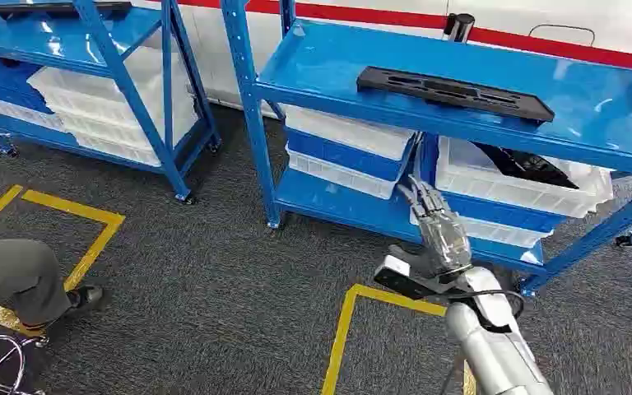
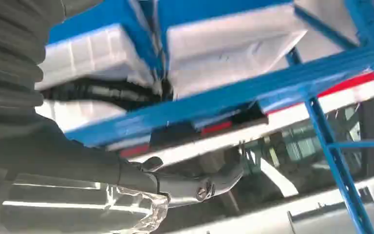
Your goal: Take the parts from the cabinet and place them on the table.
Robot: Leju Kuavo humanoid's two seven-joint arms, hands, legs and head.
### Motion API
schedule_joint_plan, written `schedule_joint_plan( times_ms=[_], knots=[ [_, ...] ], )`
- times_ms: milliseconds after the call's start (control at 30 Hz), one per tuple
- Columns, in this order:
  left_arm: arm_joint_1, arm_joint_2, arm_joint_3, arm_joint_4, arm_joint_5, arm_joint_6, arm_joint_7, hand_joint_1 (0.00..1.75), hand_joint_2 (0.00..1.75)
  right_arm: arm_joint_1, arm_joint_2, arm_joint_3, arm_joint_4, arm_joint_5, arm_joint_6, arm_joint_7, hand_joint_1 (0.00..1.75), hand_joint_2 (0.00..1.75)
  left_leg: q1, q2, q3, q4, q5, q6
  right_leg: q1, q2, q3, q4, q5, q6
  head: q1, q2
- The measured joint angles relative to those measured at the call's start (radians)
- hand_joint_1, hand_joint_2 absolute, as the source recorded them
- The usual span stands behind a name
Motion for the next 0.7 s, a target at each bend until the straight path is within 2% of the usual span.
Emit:
schedule_joint_plan(
  times_ms=[67, 100, 233, 433, 700],
  knots=[
    [0.0, 0.003, 0.015, 0.0, -0.002, 0.016, 0.0, 0.0, 1.75, 0.023, -0.011, 0.015, -0.059, 0.098, -0.026, -0.005, 0.0, 1.75, 0.0, 0.002, 0.0, 0.0, 0.0, 0.0, 0.0, 0.002, 0.001, 0.0, 0.0, 0.0, 0.001, 0.0],
    [0.0, 0.003, 0.023, 0.0, 0.001, 0.023, 0.0, 0.0, 1.75, 0.016, -0.011, 0.029, -0.06, 0.106, -0.034, -0.015, 0.0, 1.75, -0.001, 0.004, 0.0, 0.0, 0.0, 0.0, 0.0, 0.003, 0.001, 0.0, 0.001, 0.001, -0.001, 0.0],
    [0.006, 0.0, 0.057, -0.006, -0.003, 0.04, 0.0, 0.0, 1.75, -0.05, -0.006, 0.075, -0.042, 0.086, -0.055, -0.025, 0.0, 1.75, 0.0, 0.003, 0.002, 0.0, 0.001, 0.001, -0.001, 0.002, 0.0, 0.0, 0.0, 0.0, 0.0, 0.0],
    [0.008, -0.006, 0.094, -0.006, -0.012, 0.048, 0.0, 0.0, 1.75, -0.102, -0.015, 0.096, -0.012, 0.028, -0.08, -0.057, 0.0, 1.75, -0.001, 0.001, 0.002, 0.0, 0.001, 0.001, -0.001, 0.0, 0.001, 0.0, 0.0, 0.0, 0.0, 0.0],
    [0.009, -0.011, 0.126, -0.006, -0.025, 0.058, 0.0, 0.0, 1.75, -0.141, -0.032, 0.117, 0.031, 0.008, -0.091, -0.058, 0.0, 1.75, -0.001, 0.0, 0.001, 0.0, 0.001, 0.001, -0.001, 0.0, 0.001, 0.0, 0.0, 0.0, 0.0, 0.0]
  ],
)
